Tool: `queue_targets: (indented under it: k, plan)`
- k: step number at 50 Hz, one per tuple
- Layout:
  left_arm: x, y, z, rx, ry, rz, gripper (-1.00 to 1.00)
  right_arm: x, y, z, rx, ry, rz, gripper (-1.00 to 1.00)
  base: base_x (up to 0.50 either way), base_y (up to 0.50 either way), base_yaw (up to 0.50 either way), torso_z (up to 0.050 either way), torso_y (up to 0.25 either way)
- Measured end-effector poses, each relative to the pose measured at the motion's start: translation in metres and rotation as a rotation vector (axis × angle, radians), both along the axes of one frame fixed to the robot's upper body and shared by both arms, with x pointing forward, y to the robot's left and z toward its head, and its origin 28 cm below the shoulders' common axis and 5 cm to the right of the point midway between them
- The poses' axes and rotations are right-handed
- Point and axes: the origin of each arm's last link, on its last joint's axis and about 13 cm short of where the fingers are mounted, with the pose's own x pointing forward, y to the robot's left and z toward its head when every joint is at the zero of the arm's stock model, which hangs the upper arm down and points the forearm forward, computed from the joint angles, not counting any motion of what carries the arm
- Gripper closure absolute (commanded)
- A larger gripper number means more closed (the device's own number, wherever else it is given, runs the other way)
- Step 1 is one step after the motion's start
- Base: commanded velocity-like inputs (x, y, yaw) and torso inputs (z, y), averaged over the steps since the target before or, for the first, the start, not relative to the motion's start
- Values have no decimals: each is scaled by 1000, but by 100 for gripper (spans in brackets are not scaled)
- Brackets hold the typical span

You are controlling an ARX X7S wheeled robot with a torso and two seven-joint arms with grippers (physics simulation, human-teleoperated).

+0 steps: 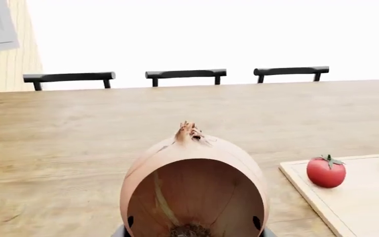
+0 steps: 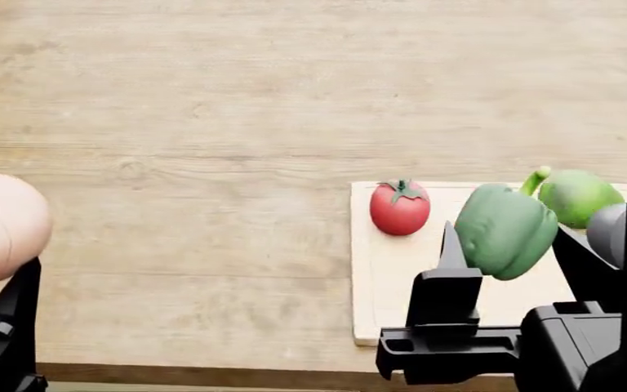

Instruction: Place the avocado, onion, tomato and bell pepper on the cutting board.

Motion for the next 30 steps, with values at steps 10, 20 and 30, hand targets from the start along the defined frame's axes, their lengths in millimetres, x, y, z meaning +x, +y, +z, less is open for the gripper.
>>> queue_targets:
  k: [10, 20, 30]
  plan:
    - [-2, -1, 0, -3, 2, 1, 100, -2, -1, 1, 0, 1, 2, 100, 0, -500, 0, 0, 0]
    - [-3, -3, 0, -6, 1, 3, 100, -2, -2, 2, -2, 1, 4, 100, 0, -500, 0, 0, 0]
    - [-3, -4, -1, -10, 2, 2, 100, -1, -3, 2, -8, -1, 7, 100, 0, -454, 0, 0, 0]
